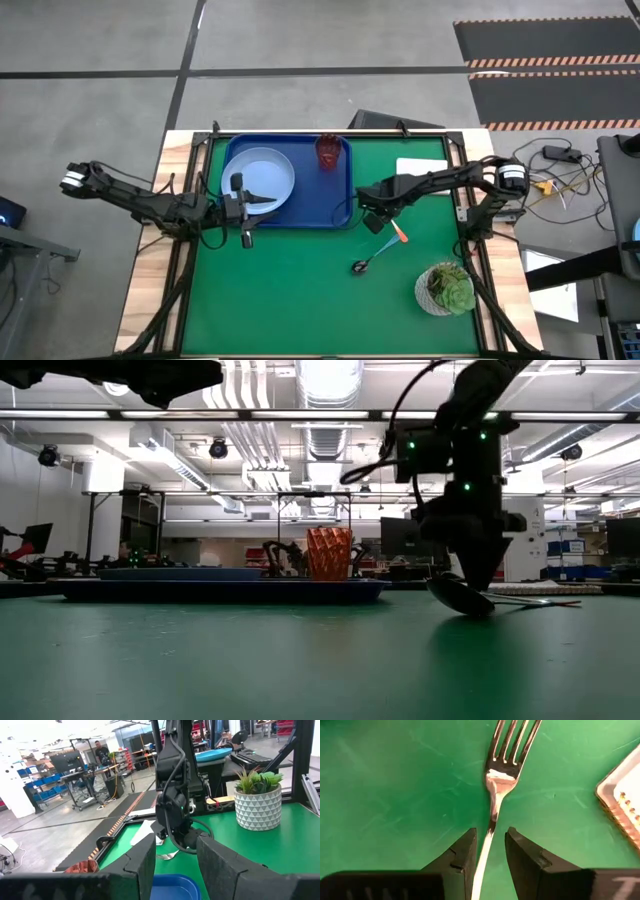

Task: Pick and place plate/cup/fork/spoon on tray
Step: Put the orange fork on the blue serving tray to the right of the blue plate

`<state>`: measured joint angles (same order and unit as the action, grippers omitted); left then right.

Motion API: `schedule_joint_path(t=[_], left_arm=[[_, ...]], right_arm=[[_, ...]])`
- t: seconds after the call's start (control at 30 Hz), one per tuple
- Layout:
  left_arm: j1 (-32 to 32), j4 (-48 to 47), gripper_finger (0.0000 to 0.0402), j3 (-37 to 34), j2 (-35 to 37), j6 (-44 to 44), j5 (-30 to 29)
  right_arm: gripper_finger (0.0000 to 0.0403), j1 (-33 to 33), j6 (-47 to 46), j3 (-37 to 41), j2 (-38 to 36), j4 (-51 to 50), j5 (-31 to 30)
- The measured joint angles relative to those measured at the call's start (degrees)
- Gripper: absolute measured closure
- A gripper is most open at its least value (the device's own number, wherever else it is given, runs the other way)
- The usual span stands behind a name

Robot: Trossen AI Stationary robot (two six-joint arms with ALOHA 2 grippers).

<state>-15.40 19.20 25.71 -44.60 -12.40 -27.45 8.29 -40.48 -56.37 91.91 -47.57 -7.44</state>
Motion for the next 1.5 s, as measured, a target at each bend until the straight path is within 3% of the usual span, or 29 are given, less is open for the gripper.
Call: schedule_joint_path(t=[0.3,0.53,0.7,0.9,1.07,1.17,1.27,1.4,1.5], left_arm=[[0.0,0.04,0.0278,0.0,-0.02,-0.02,-0.02],[0.0,0.04,0.0279,0.0,-0.04,0.0,-0.02],[0.0,0.01,0.0279,0.0,-0.11,0.0,-0.02],[0.0,0.04,0.0279,0.0,-0.13,0.0,-0.02],[0.0,0.17,0.0278,0.0,-0.5,0.0,-0.02],[0.0,1.54,0.0278,0.0,-1.11,-0.03,-0.02],[0.0,4.46,0.0278,0.0,-2.34,-0.07,-0.02],[0.0,8.24,0.0279,0.0,-4.96,-0.04,-0.02],[0.0,10.07,0.0278,0.02,-7.17,-0.41,-0.02]], right_arm=[[0.0316,-0.02,0.54,3.94,-0.14,6.18,-0.5],[0.0386,0.0,-0.05,4.01,-0.09,7.04,-0.06],[0.039,0.0,0.33,3.78,-1.29,6.78,-0.03],[0.0393,-0.69,1.1,3.0,-7.88,7.02,-0.43],[0.0393,-4.61,2.38,3.09,-15.82,10.53,-7.72],[0.0393,-8.98,5.25,4.36,-19.13,21.0,-15.58],[0.0393,-13.82,14.04,8.48,-20.12,44.48,-23.2],[0.0393,-18.11,30.48,16.34,-15.55,85.81,-22.13],[0.0393,-20.01,39.67,19.51,-9.1,108.18,-22.1]])
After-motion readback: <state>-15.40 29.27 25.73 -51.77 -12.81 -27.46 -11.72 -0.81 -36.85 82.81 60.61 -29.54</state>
